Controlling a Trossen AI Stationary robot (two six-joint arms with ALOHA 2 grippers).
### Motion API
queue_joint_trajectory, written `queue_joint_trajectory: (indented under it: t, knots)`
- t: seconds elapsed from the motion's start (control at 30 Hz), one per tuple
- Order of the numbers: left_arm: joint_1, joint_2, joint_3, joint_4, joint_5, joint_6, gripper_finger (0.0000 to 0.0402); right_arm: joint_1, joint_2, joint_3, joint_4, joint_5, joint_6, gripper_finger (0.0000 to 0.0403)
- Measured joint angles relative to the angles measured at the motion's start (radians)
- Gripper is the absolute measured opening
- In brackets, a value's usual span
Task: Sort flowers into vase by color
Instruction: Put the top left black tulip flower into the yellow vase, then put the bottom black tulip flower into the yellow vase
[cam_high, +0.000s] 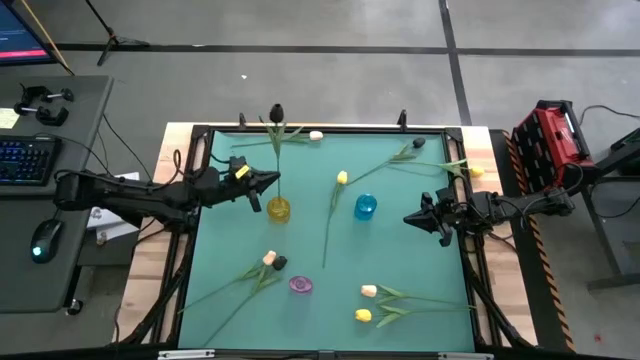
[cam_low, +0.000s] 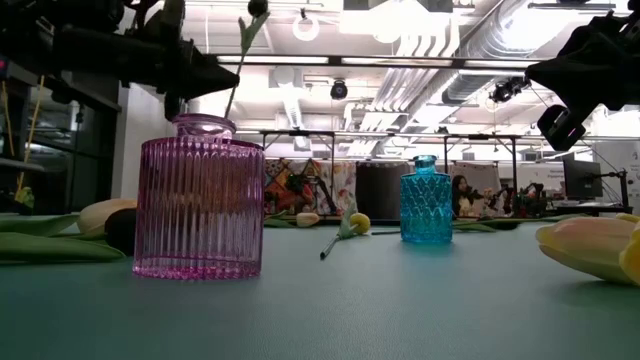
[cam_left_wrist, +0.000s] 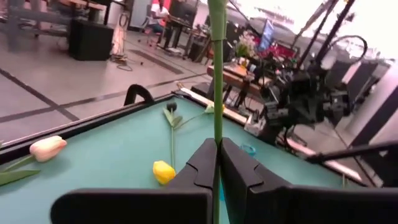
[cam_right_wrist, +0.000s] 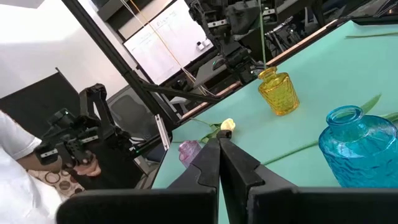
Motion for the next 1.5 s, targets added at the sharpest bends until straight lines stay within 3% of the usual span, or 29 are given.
queue_joint_trajectory:
  t: [0.27, 0.53, 0.83, 1.1, 1.33, 1.5]
  knots:
    - [-0.032, 0.007, 0.000, -0.150, -0.053, 0.038, 0.0000, 0.000, 0.000, 0.000, 0.000, 0.000, 0.000, 0.0000]
    - [-0.033, 0.006, -0.001, -0.204, -0.008, 0.038, 0.0023, 0.000, 0.000, 0.000, 0.000, 0.000, 0.000, 0.0000]
    - [-0.035, -0.015, -0.001, -0.325, 0.115, 0.033, 0.0150, 0.000, 0.000, 0.000, 0.000, 0.000, 0.000, 0.0000]
    - [-0.035, -0.155, 0.001, -0.368, 0.296, -0.015, 0.0257, 0.000, 0.000, 0.000, 0.000, 0.000, 0.000, 0.0000]
    - [-0.043, -0.252, 0.125, -0.769, 0.476, -0.043, 0.0277, 0.000, 0.000, 0.000, 0.000, 0.000, 0.000, 0.0000]
    - [-0.158, -0.212, 0.227, -0.983, 0.480, -0.145, 0.0278, 0.000, 0.000, 0.000, 0.000, 0.000, 0.000, 0.0000]
